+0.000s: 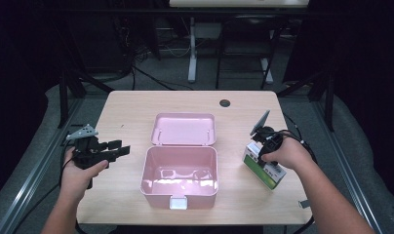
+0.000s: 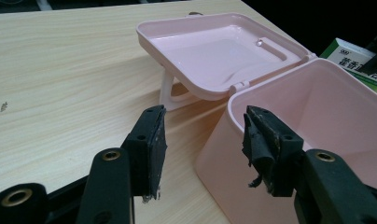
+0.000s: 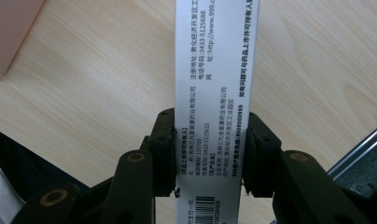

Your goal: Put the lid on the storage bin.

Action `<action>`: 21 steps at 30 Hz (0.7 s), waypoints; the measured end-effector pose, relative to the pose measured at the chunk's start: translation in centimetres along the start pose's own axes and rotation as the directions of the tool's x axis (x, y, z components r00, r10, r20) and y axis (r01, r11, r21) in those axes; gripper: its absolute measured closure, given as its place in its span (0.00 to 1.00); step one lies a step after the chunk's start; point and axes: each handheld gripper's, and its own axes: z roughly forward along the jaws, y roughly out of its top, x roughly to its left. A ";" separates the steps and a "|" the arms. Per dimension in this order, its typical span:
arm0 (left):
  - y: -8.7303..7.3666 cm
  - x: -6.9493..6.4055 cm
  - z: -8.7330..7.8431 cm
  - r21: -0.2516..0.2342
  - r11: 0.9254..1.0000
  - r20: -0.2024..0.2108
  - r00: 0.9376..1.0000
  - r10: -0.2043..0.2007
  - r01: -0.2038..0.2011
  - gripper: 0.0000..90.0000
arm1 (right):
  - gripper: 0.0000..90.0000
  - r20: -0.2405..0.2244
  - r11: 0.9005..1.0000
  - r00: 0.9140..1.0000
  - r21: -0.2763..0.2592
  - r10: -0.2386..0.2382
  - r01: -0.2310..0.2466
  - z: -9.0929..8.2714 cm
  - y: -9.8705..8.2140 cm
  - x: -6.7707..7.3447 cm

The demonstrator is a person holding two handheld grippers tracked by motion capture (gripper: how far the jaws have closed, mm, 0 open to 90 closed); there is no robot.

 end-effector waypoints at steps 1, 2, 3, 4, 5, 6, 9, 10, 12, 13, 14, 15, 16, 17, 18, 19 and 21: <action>0.0 0.0 0.0 0.000 1.000 0.000 1.000 0.000 0.000 0.54 | 0.68 0.000 1.000 1.000 -0.006 -0.002 0.002 -0.1 0.0 0.0; 0.0 0.0 0.0 0.000 1.000 0.000 1.000 0.000 0.000 0.54 | 0.68 0.002 1.000 1.000 0.002 -0.003 0.003 -0.3 0.0 0.1; 0.0 0.0 0.0 0.002 1.000 0.001 1.000 0.000 0.000 0.54 | 0.68 0.003 1.000 1.000 0.002 -0.005 0.005 -0.5 -0.1 0.1; 0.0 0.0 0.0 0.002 1.000 0.001 1.000 0.000 0.000 0.54 | 0.68 0.005 1.000 1.000 0.000 -0.008 0.008 -0.7 -0.1 0.2; 0.0 0.0 0.0 0.002 1.000 0.001 1.000 0.001 -0.001 0.54 | 0.68 0.007 1.000 1.000 0.001 -0.014 0.014 -0.9 -0.1 0.3; 0.0 0.0 0.0 0.002 1.000 0.001 1.000 0.001 -0.001 0.54 | 0.68 0.007 1.000 1.000 0.001 -0.014 0.014 -0.9 -0.1 0.3; 0.0 0.0 0.1 0.002 1.000 -0.001 1.000 0.002 -0.002 0.54 | 0.68 0.012 1.000 1.000 0.000 -0.027 0.027 -1.6 -0.1 0.7; 0.0 0.0 0.1 0.002 1.000 -0.001 1.000 0.002 -0.002 0.54 | 0.68 0.012 1.000 1.000 0.000 -0.027 0.027 -1.6 -0.1 0.7; 0.0 0.0 0.1 0.005 1.000 -0.001 1.000 0.001 -0.001 0.54 | 0.68 0.010 0.999 0.999 -0.001 -0.032 0.032 -2.0 -0.1 1.0; 0.0 0.0 0.1 0.004 1.000 -0.001 1.000 -0.002 0.002 0.54 | 0.68 0.011 0.999 0.999 -0.005 -0.037 0.037 -2.2 -0.1 1.2; 0.0 0.0 0.1 0.004 1.000 -0.001 1.000 -0.002 0.002 0.54 | 0.68 0.011 0.999 0.999 0.003 -0.044 0.044 -2.5 -0.1 1.3; -0.1 0.0 0.1 0.003 1.000 -0.001 1.000 -0.002 0.002 0.54 | 0.68 0.013 0.999 0.999 0.000 -0.045 0.045 -2.6 -0.1 1.4; -0.1 0.0 0.1 0.002 1.000 -0.001 1.000 -0.002 0.002 0.54 | 0.68 0.011 0.999 0.999 -0.003 -0.050 0.050 -2.7 0.0 1.5; -0.1 0.0 0.1 0.002 1.000 -0.001 1.000 -0.003 0.003 0.54 | 0.68 0.010 0.998 0.998 -0.003 -0.055 0.055 -2.9 0.0 1.7; -0.1 0.0 0.1 0.002 1.000 -0.001 1.000 -0.003 0.003 0.54 | 0.68 0.009 0.998 0.998 -0.005 -0.057 0.057 -3.0 0.0 1.8; -0.1 0.0 0.1 0.002 1.000 -0.001 1.000 -0.003 0.003 0.54 | 0.68 0.009 0.998 0.998 -0.006 -0.064 0.064 -3.2 0.1 2.0; -0.1 0.0 0.1 0.003 1.000 0.000 1.000 -0.003 0.003 0.54 | 0.68 0.013 0.997 0.997 -0.002 -0.075 0.075 -3.6 0.2 2.3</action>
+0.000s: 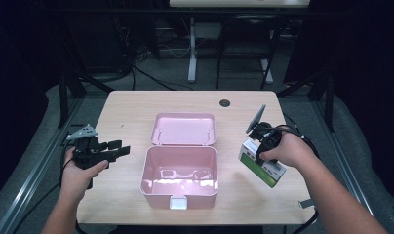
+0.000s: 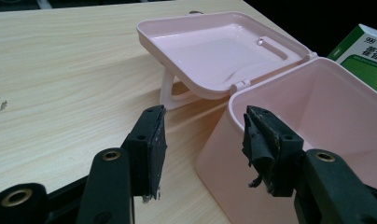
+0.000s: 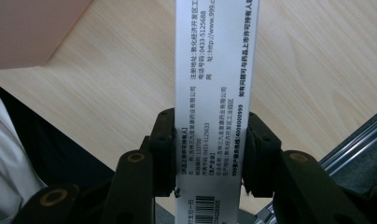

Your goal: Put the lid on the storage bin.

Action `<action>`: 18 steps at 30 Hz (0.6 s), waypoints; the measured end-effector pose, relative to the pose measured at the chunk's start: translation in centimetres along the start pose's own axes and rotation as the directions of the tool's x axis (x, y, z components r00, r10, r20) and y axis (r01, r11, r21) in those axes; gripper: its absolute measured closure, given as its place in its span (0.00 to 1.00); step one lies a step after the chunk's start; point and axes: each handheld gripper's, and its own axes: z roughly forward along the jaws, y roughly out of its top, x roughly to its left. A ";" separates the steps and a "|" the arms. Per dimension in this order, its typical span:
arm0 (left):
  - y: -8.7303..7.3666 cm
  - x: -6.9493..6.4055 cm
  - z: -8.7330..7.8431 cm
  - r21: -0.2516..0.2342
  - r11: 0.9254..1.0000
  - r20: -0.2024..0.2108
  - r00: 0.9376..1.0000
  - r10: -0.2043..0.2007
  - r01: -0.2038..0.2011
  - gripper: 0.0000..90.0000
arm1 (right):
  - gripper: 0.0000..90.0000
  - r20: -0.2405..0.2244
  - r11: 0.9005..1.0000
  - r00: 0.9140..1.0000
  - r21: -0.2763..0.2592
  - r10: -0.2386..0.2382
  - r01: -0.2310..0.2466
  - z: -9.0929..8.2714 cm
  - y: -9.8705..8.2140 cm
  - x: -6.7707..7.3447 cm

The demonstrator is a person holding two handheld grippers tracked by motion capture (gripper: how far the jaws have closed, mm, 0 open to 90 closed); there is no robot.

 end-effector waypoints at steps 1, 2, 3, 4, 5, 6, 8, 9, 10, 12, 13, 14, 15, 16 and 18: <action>0.0 0.0 0.0 0.000 1.000 0.001 1.000 0.000 0.000 0.54 | 0.68 0.002 1.000 1.000 -0.003 -0.009 0.009 -0.3 0.1 0.2; 0.0 0.0 0.1 0.001 1.000 0.000 1.000 0.000 0.000 0.54 | 0.68 0.005 1.000 1.000 -0.006 -0.012 0.012 -0.5 0.2 0.4; 0.0 0.0 0.1 0.002 1.000 0.001 1.000 0.000 0.000 0.54 | 0.68 0.006 1.000 1.000 -0.016 -0.022 0.023 -0.7 0.3 0.6; 0.0 0.0 0.1 0.002 1.000 0.000 1.000 -0.001 0.001 0.54 | 0.68 0.007 1.000 1.000 -0.016 -0.022 0.023 -0.9 0.4 0.7; 0.0 0.0 0.1 0.003 1.000 0.000 1.000 -0.002 0.002 0.54 | 0.68 0.008 1.000 1.000 -0.013 -0.027 0.027 -1.1 0.5 0.9; 0.0 0.0 0.1 0.003 1.000 0.000 1.000 -0.002 0.002 0.54 | 0.68 0.009 0.999 0.999 -0.014 -0.034 0.034 -1.3 0.6 1.1; 0.0 0.1 0.0 0.004 1.000 0.000 1.000 -0.001 0.001 0.54 | 0.68 0.007 0.999 0.999 -0.020 -0.043 0.043 -1.7 0.8 1.4; 0.0 0.1 0.0 0.004 1.000 -0.001 1.000 -0.001 0.001 0.54 | 0.68 0.008 0.999 0.999 -0.014 -0.051 0.051 -1.9 0.9 1.5; 0.0 0.1 0.0 0.005 1.000 -0.002 1.000 -0.001 0.001 0.54 | 0.68 0.008 0.999 0.999 -0.015 -0.052 0.053 -2.1 1.0 1.6; 0.0 0.1 0.0 -0.002 1.000 0.001 1.000 -0.004 0.004 0.54 | 0.68 0.007 0.998 0.998 -0.018 -0.061 0.061 -2.5 1.1 1.9; 0.0 0.1 0.0 -0.001 1.000 0.002 1.000 -0.004 0.004 0.54 | 0.68 0.006 0.998 0.998 -0.020 -0.061 0.061 -2.7 1.2 2.0; 0.0 0.1 0.0 -0.001 1.000 0.002 1.000 -0.004 0.004 0.54 | 0.68 0.004 0.998 0.998 -0.026 -0.065 0.065 -2.8 1.2 2.1; 0.0 0.1 0.0 -0.002 1.000 0.002 1.000 -0.003 0.003 0.54 | 0.68 0.004 0.998 0.998 -0.026 -0.065 0.065 -2.8 1.2 2.1; -0.1 0.1 0.0 -0.002 1.000 0.002 1.000 -0.004 0.004 0.54 | 0.68 0.001 0.997 0.998 -0.029 -0.065 0.065 -3.1 1.4 2.3; -0.1 0.1 0.0 -0.002 1.000 0.001 1.000 -0.004 0.004 0.54 | 0.68 0.001 0.997 0.997 -0.023 -0.073 0.073 -3.4 1.4 2.4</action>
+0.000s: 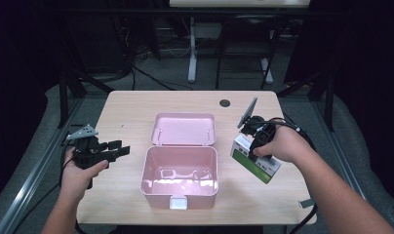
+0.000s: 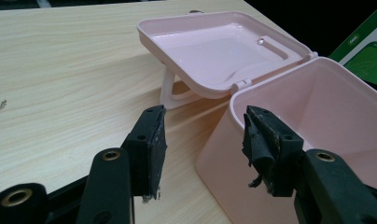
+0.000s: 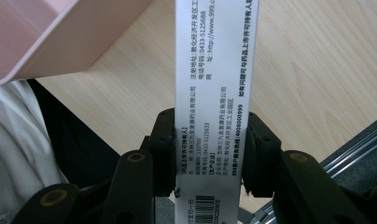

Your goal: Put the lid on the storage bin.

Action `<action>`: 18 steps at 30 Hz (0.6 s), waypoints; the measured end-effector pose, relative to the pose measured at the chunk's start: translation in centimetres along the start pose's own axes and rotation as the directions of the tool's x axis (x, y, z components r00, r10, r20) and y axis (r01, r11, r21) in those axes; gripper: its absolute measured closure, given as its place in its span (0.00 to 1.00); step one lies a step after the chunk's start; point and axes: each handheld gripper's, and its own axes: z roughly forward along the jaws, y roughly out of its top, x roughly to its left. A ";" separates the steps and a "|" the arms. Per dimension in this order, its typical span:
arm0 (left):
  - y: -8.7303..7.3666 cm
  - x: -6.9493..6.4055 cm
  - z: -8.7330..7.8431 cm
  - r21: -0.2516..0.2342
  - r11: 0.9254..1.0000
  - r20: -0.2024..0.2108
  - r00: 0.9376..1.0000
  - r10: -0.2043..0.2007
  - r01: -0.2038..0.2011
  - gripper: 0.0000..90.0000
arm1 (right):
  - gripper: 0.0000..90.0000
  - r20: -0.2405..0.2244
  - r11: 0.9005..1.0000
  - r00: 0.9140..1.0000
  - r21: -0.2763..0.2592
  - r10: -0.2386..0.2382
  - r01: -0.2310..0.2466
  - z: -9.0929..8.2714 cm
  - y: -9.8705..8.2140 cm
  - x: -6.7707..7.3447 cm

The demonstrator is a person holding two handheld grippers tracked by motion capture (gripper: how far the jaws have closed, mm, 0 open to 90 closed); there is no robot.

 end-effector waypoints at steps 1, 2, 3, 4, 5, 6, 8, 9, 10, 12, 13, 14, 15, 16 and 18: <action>0.0 0.0 0.0 0.000 1.000 0.000 1.000 0.000 0.000 0.54 | 0.68 0.000 1.000 1.000 0.000 0.000 0.000 0.0 0.0 0.0; 0.0 0.0 0.0 0.000 1.000 0.000 1.000 0.000 0.000 0.54 | 0.68 -0.003 1.000 1.000 0.002 -0.004 0.004 -0.3 0.1 0.2; 0.0 0.0 0.0 0.003 1.000 0.002 1.000 0.000 0.000 0.54 | 0.68 -0.003 1.000 1.000 0.002 -0.010 0.010 -0.4 0.1 0.3; 0.0 0.0 0.0 0.003 1.000 0.002 1.000 0.000 0.000 0.54 | 0.68 -0.006 1.000 1.000 0.000 -0.011 0.011 -0.6 0.2 0.3; 0.0 0.0 0.0 0.003 1.000 0.002 1.000 0.001 -0.001 0.54 | 0.68 -0.006 1.000 1.000 -0.001 -0.013 0.013 -0.7 0.2 0.4; 0.0 0.0 0.0 0.000 1.000 0.000 1.000 -0.001 0.001 0.54 | 0.68 -0.008 1.000 1.000 -0.007 -0.013 0.013 -0.9 0.2 0.5; 0.0 0.0 0.0 0.001 1.000 0.000 1.000 0.000 0.000 0.54 | 0.68 -0.009 1.000 1.000 -0.007 -0.022 0.022 -1.2 0.3 0.6; 0.0 0.0 0.0 0.001 1.000 0.001 1.000 -0.001 0.001 0.54 | 0.68 -0.010 1.000 1.000 -0.007 -0.022 0.022 -1.4 0.3 0.7; 0.0 0.0 0.0 0.002 1.000 0.001 1.000 0.000 0.000 0.54 | 0.68 -0.010 1.000 1.000 -0.008 -0.025 0.025 -1.5 0.3 0.8; 0.0 0.0 -0.1 0.004 1.000 0.000 1.000 0.000 0.000 0.54 | 0.68 -0.012 0.999 0.999 -0.008 -0.032 0.032 -1.8 0.4 1.1; 0.0 0.0 -0.1 0.004 1.000 0.000 1.000 0.000 0.000 0.54 | 0.68 -0.014 0.999 0.999 -0.010 -0.039 0.039 -1.9 0.4 1.2; 0.0 0.0 -0.1 0.003 1.000 0.000 1.000 0.000 0.000 0.54 | 0.68 -0.013 0.999 0.998 -0.010 -0.053 0.053 -2.1 0.5 1.3; 0.0 0.0 -0.1 0.004 1.000 0.000 1.000 0.000 0.000 0.54 | 0.68 -0.014 0.998 0.998 -0.011 -0.058 0.058 -2.2 0.5 1.5; 0.0 0.0 0.0 0.002 1.000 0.000 1.000 0.000 0.000 0.54 | 0.68 -0.011 0.997 0.997 -0.010 -0.074 0.074 -2.5 0.7 2.0; 0.0 0.0 0.0 0.002 1.000 0.000 1.000 0.000 0.000 0.54 | 0.68 -0.013 0.997 0.997 -0.009 -0.079 0.079 -2.6 0.7 2.2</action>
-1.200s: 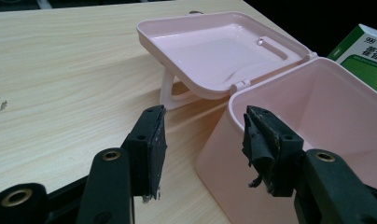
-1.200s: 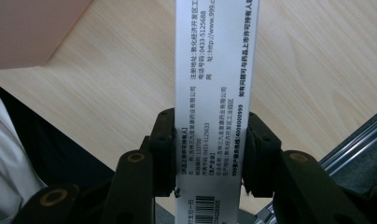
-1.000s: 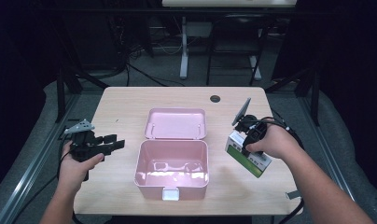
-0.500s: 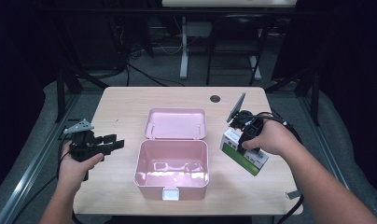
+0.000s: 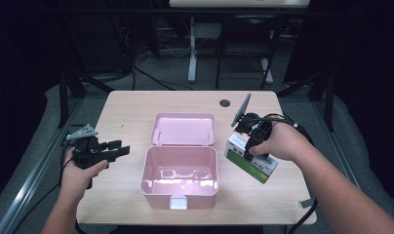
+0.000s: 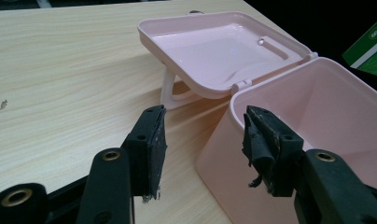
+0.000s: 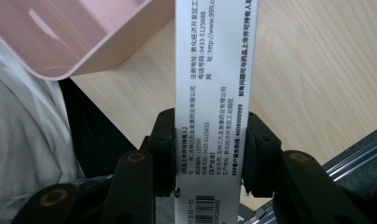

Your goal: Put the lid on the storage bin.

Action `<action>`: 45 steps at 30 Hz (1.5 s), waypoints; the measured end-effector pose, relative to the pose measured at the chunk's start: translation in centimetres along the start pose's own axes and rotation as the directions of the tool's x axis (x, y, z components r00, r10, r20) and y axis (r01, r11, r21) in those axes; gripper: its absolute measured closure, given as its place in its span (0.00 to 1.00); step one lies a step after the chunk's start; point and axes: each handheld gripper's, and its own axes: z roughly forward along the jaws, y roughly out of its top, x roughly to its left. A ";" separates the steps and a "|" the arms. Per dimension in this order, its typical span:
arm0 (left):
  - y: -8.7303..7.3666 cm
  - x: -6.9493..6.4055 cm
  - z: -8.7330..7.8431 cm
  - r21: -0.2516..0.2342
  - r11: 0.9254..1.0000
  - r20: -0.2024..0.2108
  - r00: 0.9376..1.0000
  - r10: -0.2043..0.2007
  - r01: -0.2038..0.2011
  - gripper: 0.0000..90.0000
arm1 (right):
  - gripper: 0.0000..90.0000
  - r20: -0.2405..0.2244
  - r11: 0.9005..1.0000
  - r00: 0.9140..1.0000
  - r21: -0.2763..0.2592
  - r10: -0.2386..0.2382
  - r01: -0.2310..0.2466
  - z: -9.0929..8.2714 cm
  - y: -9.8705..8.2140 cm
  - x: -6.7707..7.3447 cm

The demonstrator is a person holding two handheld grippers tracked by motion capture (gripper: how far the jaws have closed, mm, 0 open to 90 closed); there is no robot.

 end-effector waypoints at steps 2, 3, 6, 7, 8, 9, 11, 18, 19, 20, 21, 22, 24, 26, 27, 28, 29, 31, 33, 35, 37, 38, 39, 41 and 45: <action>0.0 0.0 0.0 0.000 1.000 0.000 1.000 0.000 0.000 0.54 | 0.68 -0.004 1.000 1.000 -0.005 -0.014 0.014 -0.3 0.2 0.5; 0.0 0.0 0.0 0.000 1.000 0.000 1.000 -0.001 0.001 0.54 | 0.68 -0.006 1.000 1.000 -0.007 -0.015 0.015 -0.5 0.3 0.7; 0.0 0.0 0.0 0.000 1.000 0.000 1.000 -0.001 0.001 0.54 | 0.68 -0.016 0.999 0.999 -0.014 -0.039 0.039 -0.9 0.7 1.4; 0.0 0.0 0.0 -0.001 1.000 0.000 1.000 0.000 0.000 0.54 | 0.68 -0.013 0.999 0.999 -0.012 -0.048 0.048 -0.9 0.9 1.6; 0.0 0.0 0.0 -0.001 1.000 0.000 1.000 0.000 0.000 0.54 | 0.68 -0.013 0.998 0.998 -0.011 -0.057 0.057 -1.0 1.0 1.9; 0.0 0.0 -0.1 -0.001 1.000 0.001 1.000 0.001 -0.001 0.54 | 0.68 -0.014 0.998 0.998 -0.007 -0.065 0.064 -1.1 1.2 2.1; 0.0 0.0 -0.1 -0.001 1.000 0.000 1.000 0.001 -0.001 0.54 | 0.68 -0.016 0.996 0.996 -0.008 -0.086 0.086 -1.1 1.6 2.6; 0.0 0.1 -0.1 0.001 1.000 -0.004 1.000 -0.001 0.001 0.54 | 0.68 -0.014 0.989 0.989 0.007 -0.150 0.150 -1.3 3.0 4.4; 0.0 0.1 -0.1 -0.004 1.000 -0.001 1.000 -0.003 0.003 0.54 | 0.68 -0.014 0.987 0.987 0.008 -0.160 0.160 -1.3 3.2 4.6; 0.0 0.1 -0.2 -0.002 1.000 0.001 1.000 0.000 0.000 0.54 | 0.68 -0.012 0.986 0.986 0.007 -0.168 0.168 -1.4 3.4 4.8; 0.1 0.2 -0.3 0.000 1.000 0.001 1.000 0.000 0.000 0.54 | 0.68 -0.012 0.984 0.984 0.006 -0.176 0.176 -1.4 3.7 5.1; 0.1 0.1 -0.3 -0.002 1.000 -0.001 1.000 -0.001 0.001 0.54 | 0.68 -0.014 0.983 0.983 0.005 -0.181 0.181 -1.4 3.9 5.3; 0.1 0.2 -0.3 -0.007 1.000 -0.002 1.000 -0.002 0.002 0.54 | 0.68 -0.018 0.981 0.981 0.003 -0.194 0.195 -1.4 4.3 5.7; 0.0 0.2 -0.3 -0.006 1.000 -0.002 1.000 -0.003 0.003 0.54 | 0.68 -0.019 0.978 0.977 0.001 -0.211 0.211 -1.4 4.7 6.1; 0.0 0.2 -0.3 -0.006 1.000 -0.003 1.000 -0.002 0.002 0.54 | 0.68 -0.020 0.976 0.975 0.000 -0.220 0.220 -1.4 4.9 6.3; 0.0 0.2 -0.3 -0.006 1.000 -0.002 1.000 -0.002 0.002 0.54 | 0.68 -0.019 0.974 0.974 0.001 -0.226 0.226 -1.4 5.1 6.5; 0.0 0.2 -0.3 -0.007 1.000 -0.002 1.000 -0.003 0.003 0.54 | 0.68 -0.021 0.972 0.972 0.000 -0.235 0.235 -1.3 5.4 6.8; 0.0 0.2 -0.3 -0.005 1.000 -0.003 1.000 -0.004 0.003 0.54 | 0.68 -0.021 0.968 0.968 0.002 -0.249 0.249 -1.2 5.8 7.3; 0.0 0.2 -0.3 -0.008 1.000 -0.003 1.000 -0.006 0.006 0.54 | 0.68 -0.024 0.964 0.963 0.004 -0.267 0.267 -1.2 6.2 7.8; 0.0 0.3 -0.3 -0.008 1.000 -0.002 1.000 -0.006 0.006 0.54 | 0.68 -0.027 0.960 0.960 0.003 -0.278 0.279 -1.2 6.5 8.2; 0.0 0.3 -0.2 -0.007 1.000 -0.001 1.000 -0.004 0.004 0.54 | 0.68 -0.033 0.956 0.955 0.004 -0.295 0.295 -1.1 6.9 8.7; 0.0 0.2 -0.2 -0.003 1.000 -0.003 1.000 -0.003 0.003 0.54 | 0.68 -0.033 0.954 0.953 0.005 -0.300 0.301 -1.1 7.1 8.9; 0.0 0.2 -0.2 -0.003 1.000 -0.003 1.000 -0.003 0.003 0.54 | 0.68 -0.033 0.954 0.953 0.005 -0.300 0.301 -1.1 7.1 8.9; 0.0 0.2 -0.2 -0.003 1.000 0.001 1.000 0.000 0.000 0.54 | 0.68 -0.034 0.949 0.948 0.007 -0.316 0.316 -1.1 7.6 9.4; 0.1 0.2 -0.2 -0.004 1.000 0.001 1.000 0.001 -0.001 0.54 | 0.68 -0.038 0.943 0.943 0.009 -0.332 0.332 -1.0 8.2 10.1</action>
